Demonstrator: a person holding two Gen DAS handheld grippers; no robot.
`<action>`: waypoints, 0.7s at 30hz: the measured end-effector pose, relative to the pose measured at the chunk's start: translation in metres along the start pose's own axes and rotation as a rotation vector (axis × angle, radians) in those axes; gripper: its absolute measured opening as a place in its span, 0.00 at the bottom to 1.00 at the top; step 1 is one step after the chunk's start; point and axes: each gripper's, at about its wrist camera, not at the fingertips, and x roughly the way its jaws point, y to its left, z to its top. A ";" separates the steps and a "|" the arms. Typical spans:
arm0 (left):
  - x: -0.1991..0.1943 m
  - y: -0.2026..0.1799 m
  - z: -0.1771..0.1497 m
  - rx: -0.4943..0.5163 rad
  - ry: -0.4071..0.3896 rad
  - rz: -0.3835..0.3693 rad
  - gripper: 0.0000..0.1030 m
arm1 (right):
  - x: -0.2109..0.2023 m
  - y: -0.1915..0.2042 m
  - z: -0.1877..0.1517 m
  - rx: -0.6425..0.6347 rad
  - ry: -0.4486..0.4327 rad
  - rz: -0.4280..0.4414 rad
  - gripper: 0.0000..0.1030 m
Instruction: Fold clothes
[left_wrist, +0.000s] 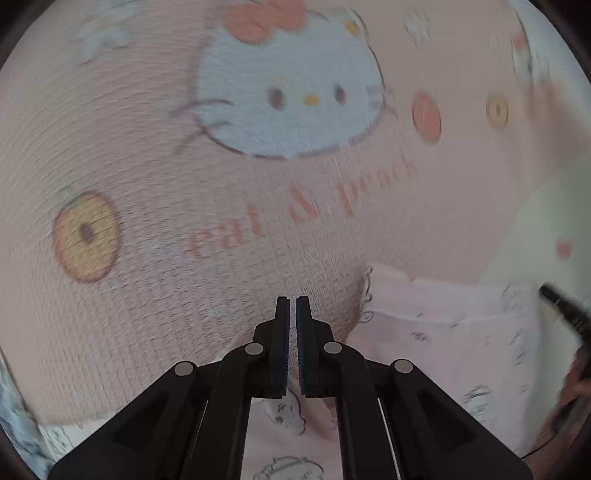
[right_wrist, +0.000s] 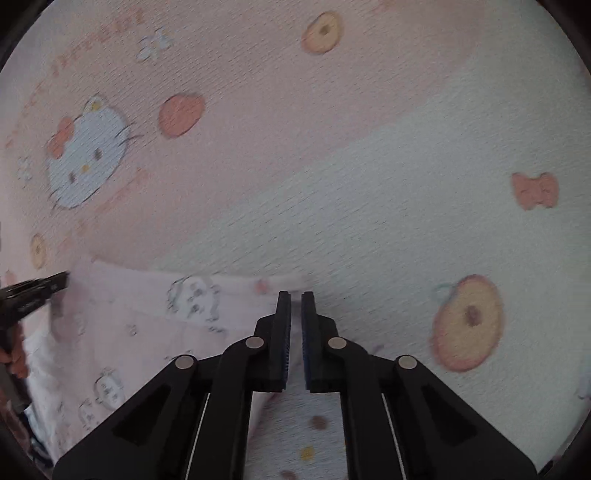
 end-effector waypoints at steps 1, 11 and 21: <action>-0.021 0.012 -0.007 -0.026 -0.029 -0.013 0.04 | -0.004 -0.004 0.002 0.026 -0.018 0.032 0.09; -0.090 0.175 -0.135 -0.209 0.070 0.209 0.04 | -0.018 0.169 -0.050 -0.412 0.176 0.431 0.22; -0.082 0.228 -0.155 -0.231 0.033 0.285 0.04 | 0.055 0.316 -0.065 -0.709 0.280 0.340 0.24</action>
